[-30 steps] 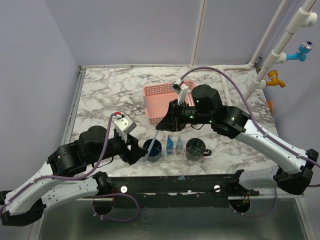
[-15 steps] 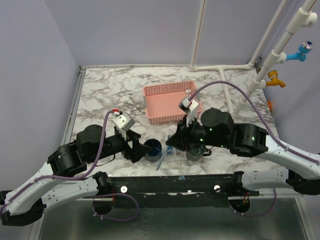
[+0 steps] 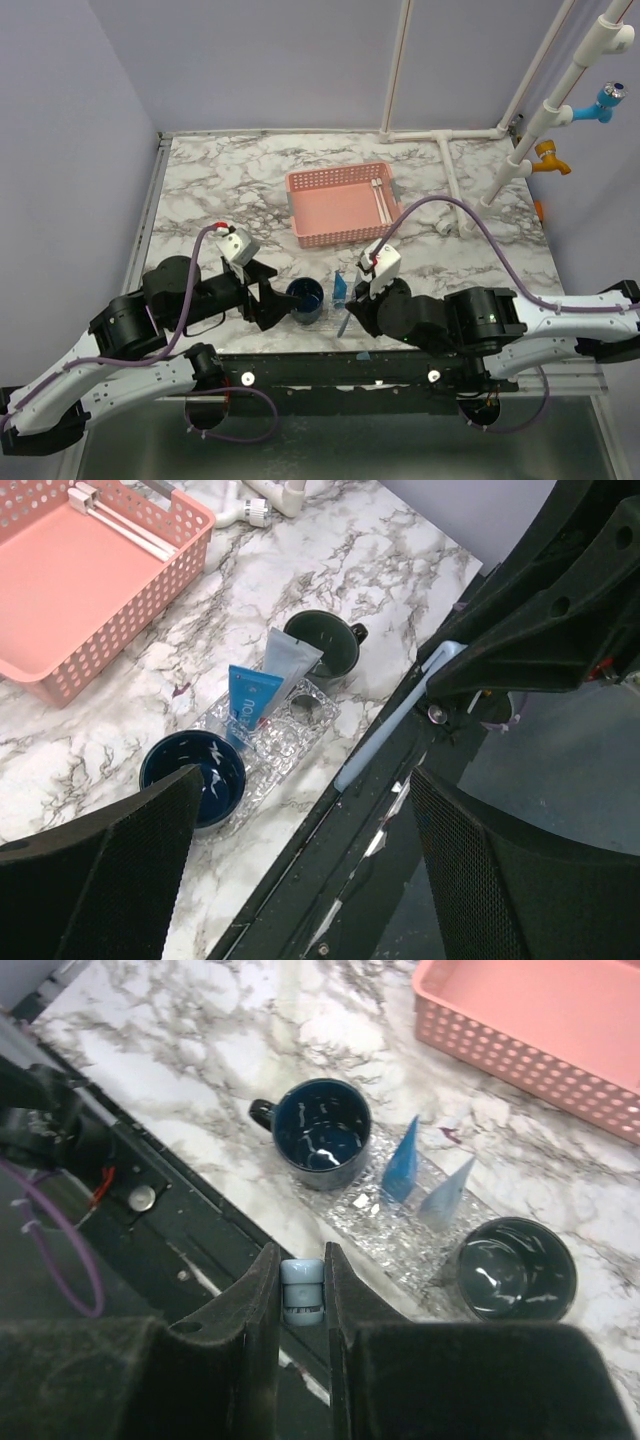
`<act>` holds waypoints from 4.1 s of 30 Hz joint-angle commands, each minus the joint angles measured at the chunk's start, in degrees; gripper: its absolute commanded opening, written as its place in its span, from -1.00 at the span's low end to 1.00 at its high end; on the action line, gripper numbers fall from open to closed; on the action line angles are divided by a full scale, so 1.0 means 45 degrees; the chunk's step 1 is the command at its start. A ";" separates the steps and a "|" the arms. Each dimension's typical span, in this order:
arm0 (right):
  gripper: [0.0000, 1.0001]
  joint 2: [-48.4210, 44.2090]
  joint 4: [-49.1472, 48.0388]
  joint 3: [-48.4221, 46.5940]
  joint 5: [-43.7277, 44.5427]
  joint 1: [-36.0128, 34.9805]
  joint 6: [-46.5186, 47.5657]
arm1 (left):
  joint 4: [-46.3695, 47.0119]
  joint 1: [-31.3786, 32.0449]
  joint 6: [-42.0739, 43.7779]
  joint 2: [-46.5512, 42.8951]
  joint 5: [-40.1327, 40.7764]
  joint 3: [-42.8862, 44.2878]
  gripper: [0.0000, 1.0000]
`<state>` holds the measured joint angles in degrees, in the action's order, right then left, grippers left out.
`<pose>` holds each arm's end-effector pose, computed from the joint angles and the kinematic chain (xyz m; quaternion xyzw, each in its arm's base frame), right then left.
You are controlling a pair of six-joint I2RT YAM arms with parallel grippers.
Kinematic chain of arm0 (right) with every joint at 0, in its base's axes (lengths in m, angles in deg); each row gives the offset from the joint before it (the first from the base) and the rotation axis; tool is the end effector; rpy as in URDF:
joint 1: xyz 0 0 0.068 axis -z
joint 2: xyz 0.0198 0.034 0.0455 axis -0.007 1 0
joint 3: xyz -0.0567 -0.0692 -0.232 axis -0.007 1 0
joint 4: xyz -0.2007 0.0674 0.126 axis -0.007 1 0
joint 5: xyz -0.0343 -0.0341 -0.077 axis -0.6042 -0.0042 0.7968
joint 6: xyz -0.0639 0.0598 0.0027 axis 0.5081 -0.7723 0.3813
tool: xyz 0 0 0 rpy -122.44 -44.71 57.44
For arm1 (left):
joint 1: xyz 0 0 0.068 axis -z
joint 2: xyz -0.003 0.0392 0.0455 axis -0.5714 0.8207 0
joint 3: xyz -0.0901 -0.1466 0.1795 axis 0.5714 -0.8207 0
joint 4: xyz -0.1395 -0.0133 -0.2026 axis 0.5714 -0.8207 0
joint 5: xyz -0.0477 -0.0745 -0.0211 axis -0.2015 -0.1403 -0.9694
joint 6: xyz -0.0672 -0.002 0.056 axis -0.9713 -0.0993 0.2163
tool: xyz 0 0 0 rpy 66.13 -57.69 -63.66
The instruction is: Prepare toiletry sets of a toothbrush and toothpaste on the tray
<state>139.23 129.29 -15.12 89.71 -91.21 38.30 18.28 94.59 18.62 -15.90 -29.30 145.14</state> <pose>0.0420 0.2382 0.3421 -0.2833 0.8062 0.2383 0.4616 0.0728 -0.1276 0.3560 0.2859 0.7394 -0.3891 0.4691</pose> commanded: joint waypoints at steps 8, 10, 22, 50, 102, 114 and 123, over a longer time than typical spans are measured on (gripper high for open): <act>-0.99 -0.0327 0.0844 0.0562 0.5113 -0.1374 -0.1451 | 0.0365 0.0043 -0.0122 -0.0872 0.0697 -0.0870 0.93; -0.99 -0.0368 0.0813 0.0670 0.5322 -0.1366 -0.1418 | 0.0376 0.0043 -0.0087 -0.0901 0.0757 -0.0971 0.93; -0.99 -0.0821 0.0230 0.1992 0.5940 -0.1383 -0.1347 | 0.0835 0.0029 0.0035 -0.1360 0.0988 -0.1649 0.97; -0.99 -0.2702 -0.3882 0.6355 0.7064 -0.1396 -0.1508 | 0.1537 0.0025 -0.0180 -0.1543 0.1085 -0.2419 0.97; -0.76 -0.0477 -0.2638 0.7976 0.9313 -0.1374 -0.8574 | 0.1552 0.0024 -0.0083 -0.1541 0.0836 -0.2458 0.97; -0.30 0.0810 0.1367 0.6591 0.9394 -0.1390 -1.2219 | 0.1704 0.0024 -0.0113 -0.1474 0.0797 -0.2556 0.97; -0.22 0.0407 0.1711 0.6273 0.9408 -0.1387 -1.2233 | 0.1767 0.0024 -0.0102 -0.1481 0.0797 -0.2566 0.97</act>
<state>142.60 134.87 14.85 129.27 -97.07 -14.57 24.99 94.59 17.72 -22.61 -25.04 134.15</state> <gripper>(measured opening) 0.384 0.987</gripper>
